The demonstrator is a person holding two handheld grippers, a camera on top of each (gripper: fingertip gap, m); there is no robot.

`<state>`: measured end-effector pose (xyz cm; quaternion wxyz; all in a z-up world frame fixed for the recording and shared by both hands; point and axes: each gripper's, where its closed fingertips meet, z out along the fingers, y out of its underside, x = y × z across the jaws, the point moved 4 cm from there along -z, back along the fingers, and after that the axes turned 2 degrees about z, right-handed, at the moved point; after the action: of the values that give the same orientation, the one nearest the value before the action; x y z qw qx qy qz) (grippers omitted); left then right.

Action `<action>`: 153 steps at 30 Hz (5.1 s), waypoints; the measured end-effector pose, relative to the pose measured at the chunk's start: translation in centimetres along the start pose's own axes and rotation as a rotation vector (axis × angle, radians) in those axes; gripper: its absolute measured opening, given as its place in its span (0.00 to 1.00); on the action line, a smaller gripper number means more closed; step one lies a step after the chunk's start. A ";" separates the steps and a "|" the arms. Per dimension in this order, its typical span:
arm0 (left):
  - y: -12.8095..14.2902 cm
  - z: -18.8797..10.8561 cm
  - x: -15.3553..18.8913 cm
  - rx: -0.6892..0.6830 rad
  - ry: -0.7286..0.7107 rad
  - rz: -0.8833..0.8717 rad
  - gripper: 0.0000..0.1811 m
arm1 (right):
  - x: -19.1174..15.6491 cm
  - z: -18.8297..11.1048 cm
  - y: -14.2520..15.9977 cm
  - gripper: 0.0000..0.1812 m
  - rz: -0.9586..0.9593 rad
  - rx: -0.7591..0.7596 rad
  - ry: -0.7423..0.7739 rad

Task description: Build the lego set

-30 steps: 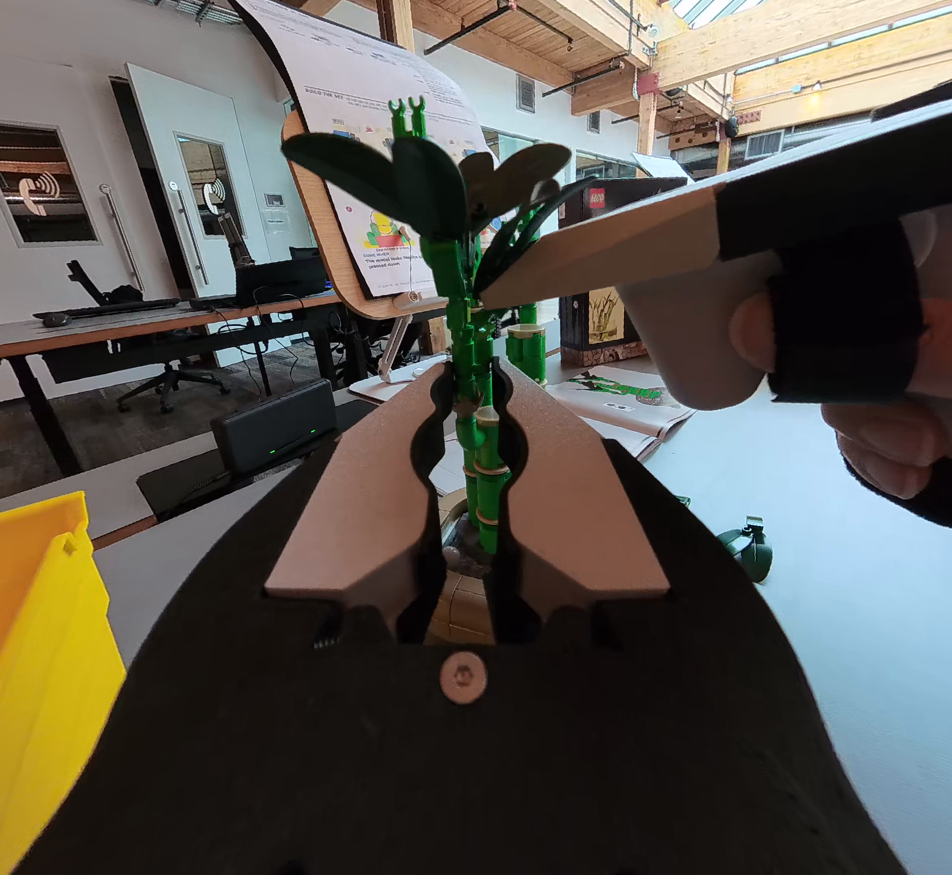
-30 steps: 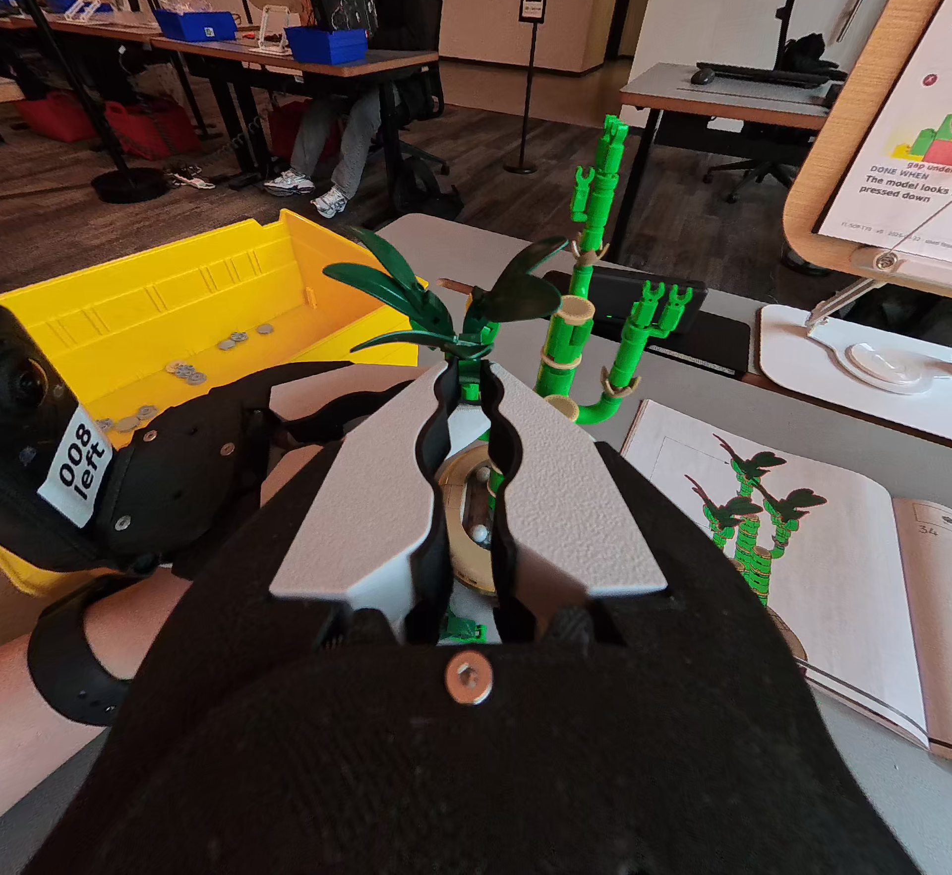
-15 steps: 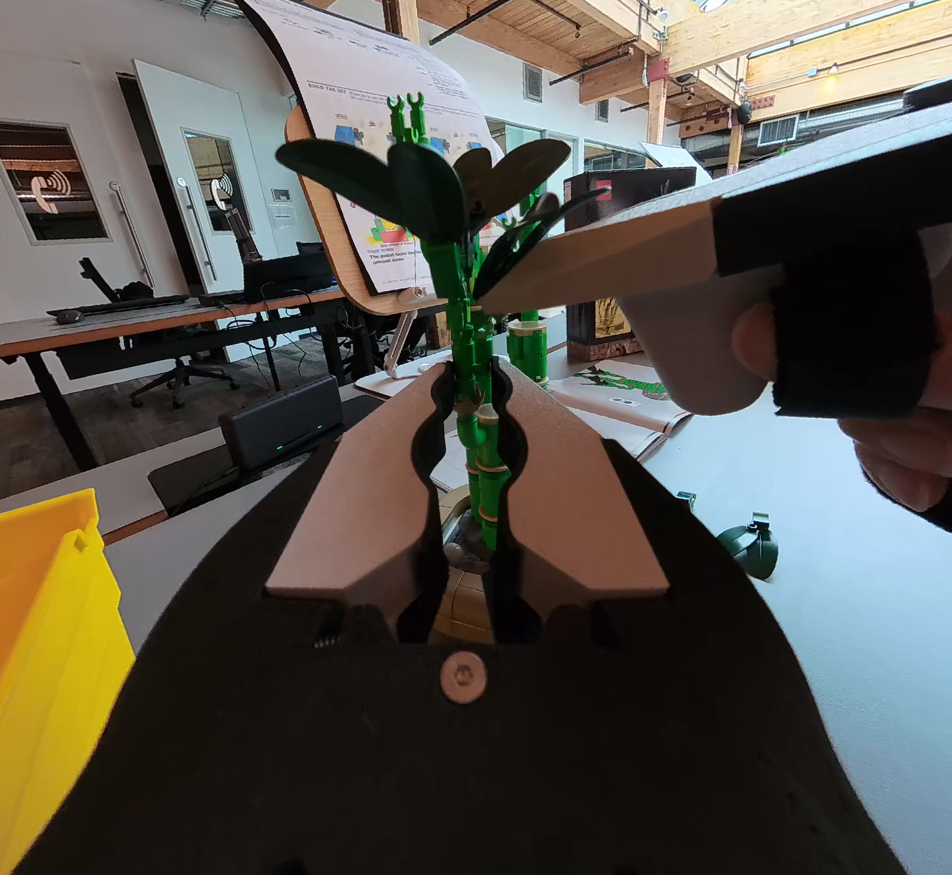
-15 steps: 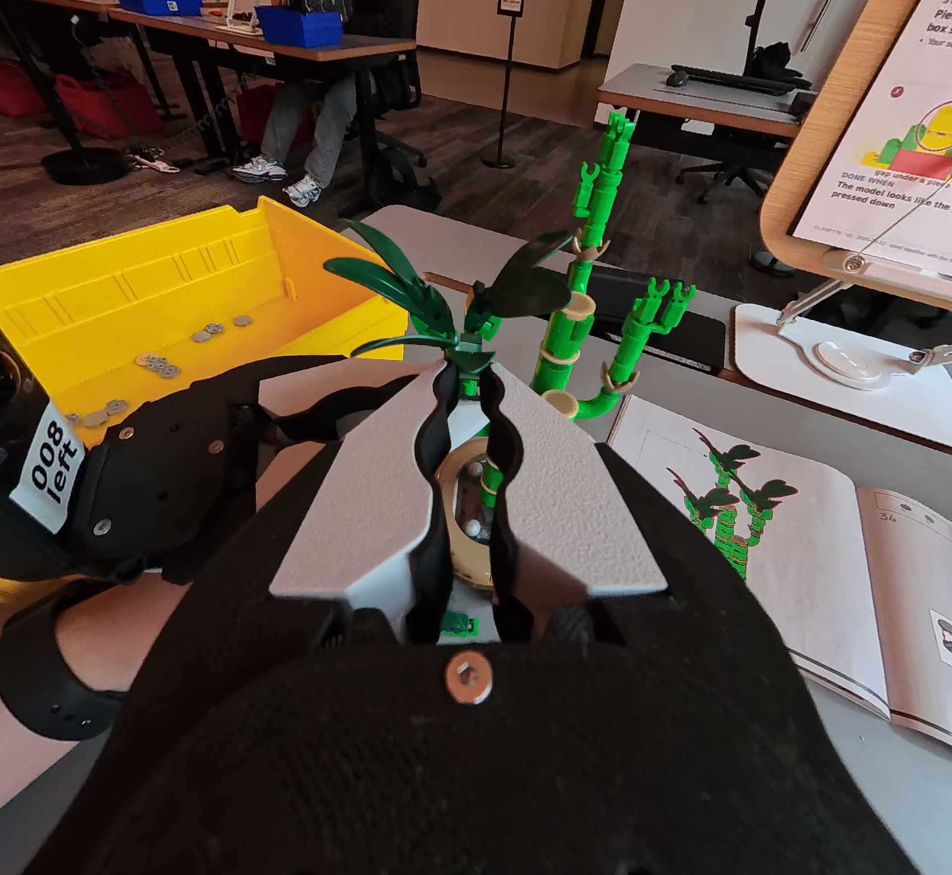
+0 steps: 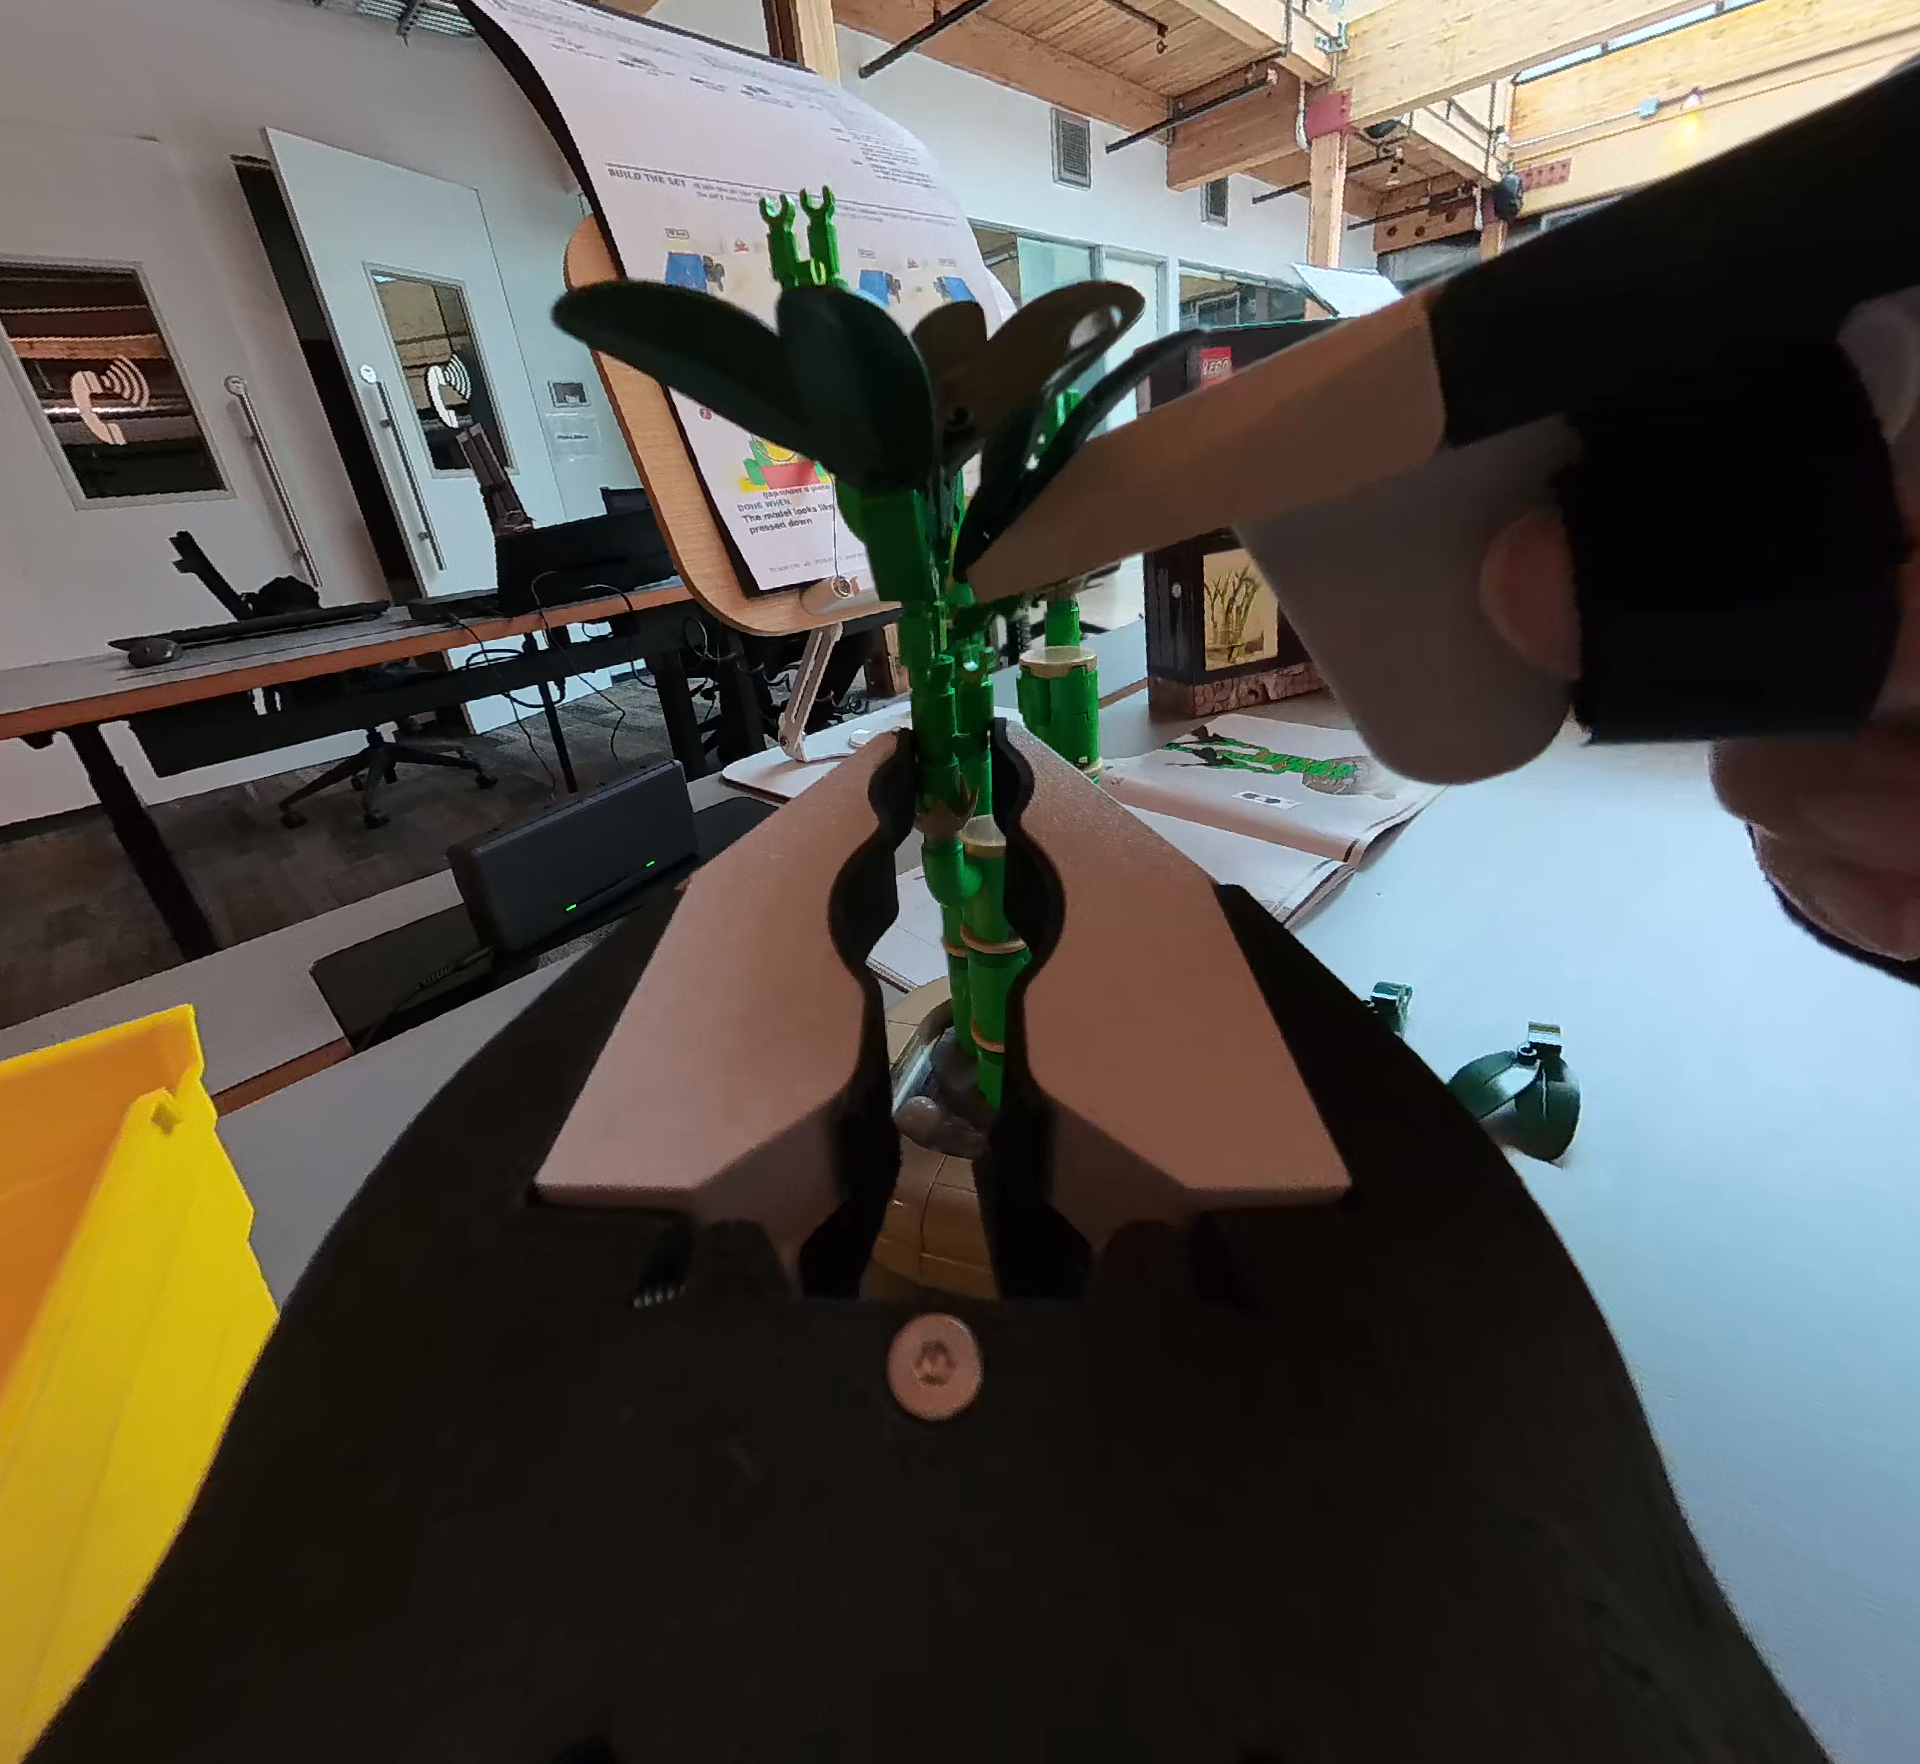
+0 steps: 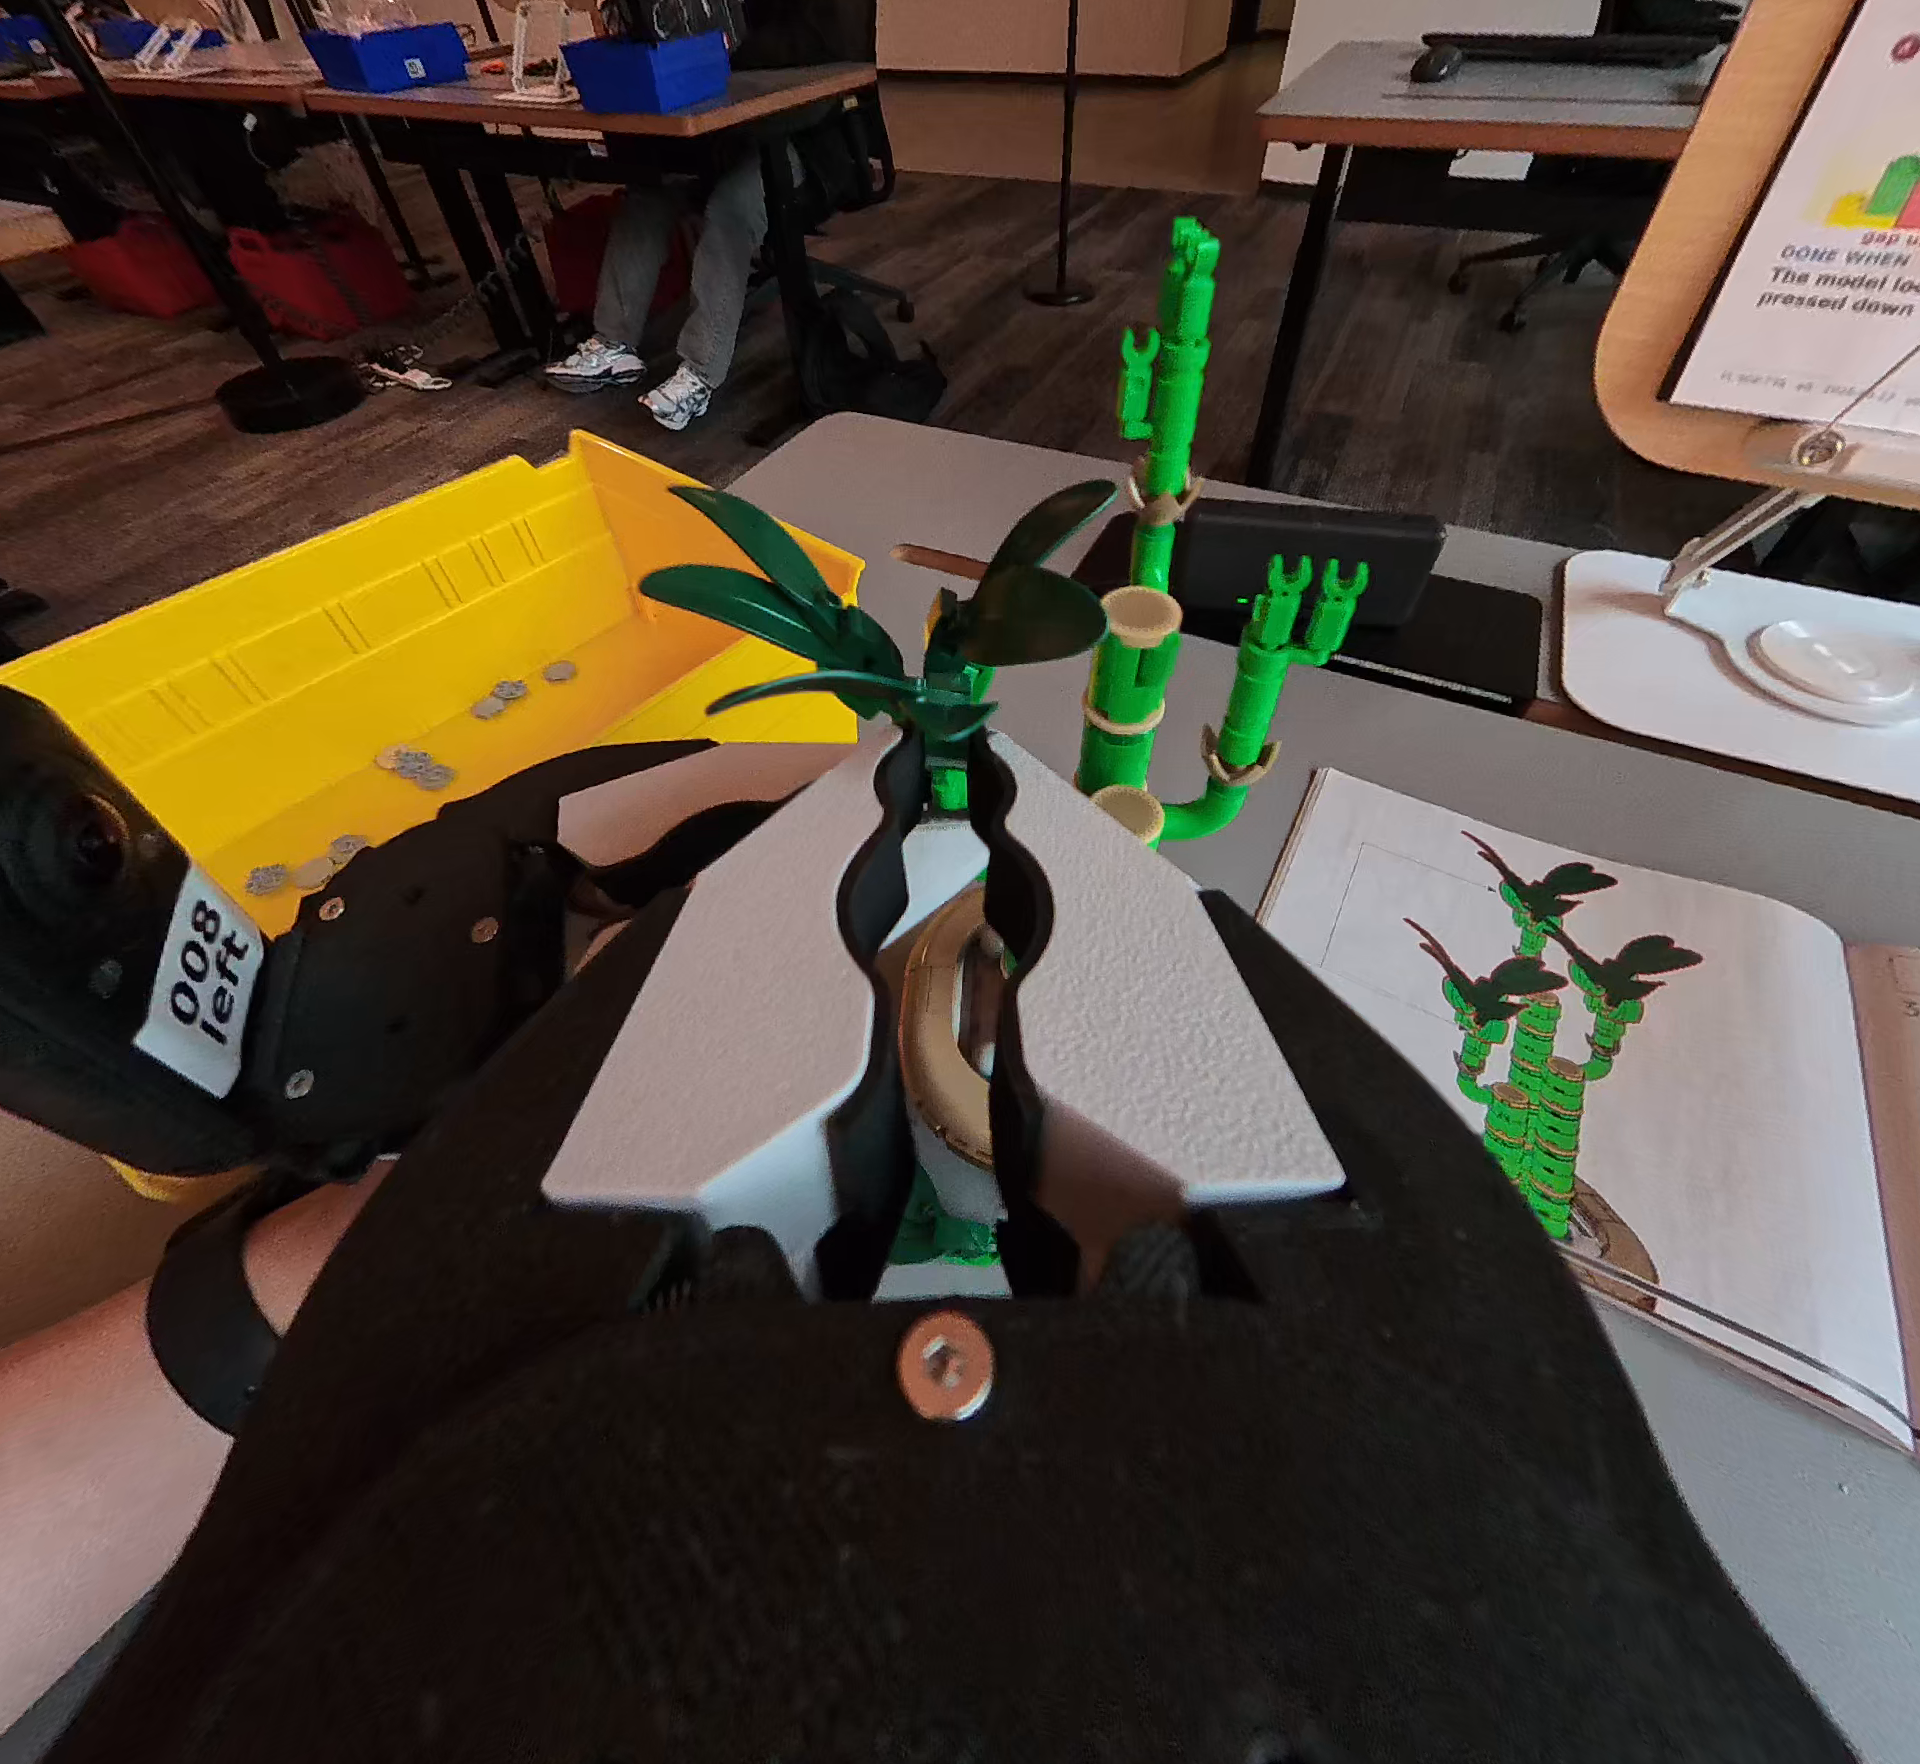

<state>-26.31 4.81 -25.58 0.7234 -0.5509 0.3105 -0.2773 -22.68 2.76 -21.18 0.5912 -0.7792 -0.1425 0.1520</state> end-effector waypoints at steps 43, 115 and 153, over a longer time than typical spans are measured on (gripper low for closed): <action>-0.4 -0.5 -1.0 0.051 -0.040 -0.037 0.27 | -0.6 0.3 -2.8 0.04 -0.130 -0.504 -0.087; 1.1 0.4 -0.7 0.022 0.067 -0.096 0.06 | -0.9 1.2 -1.2 0.04 -0.015 -0.407 0.126; 1.1 0.6 -0.5 -0.018 0.081 -0.066 0.06 | -0.7 1.0 -0.8 0.04 -0.058 -0.421 0.094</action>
<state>-26.11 5.85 -26.42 0.6957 -0.5556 0.3235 -0.3204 -23.75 3.59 -20.66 0.4254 -0.8873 -0.1656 0.0652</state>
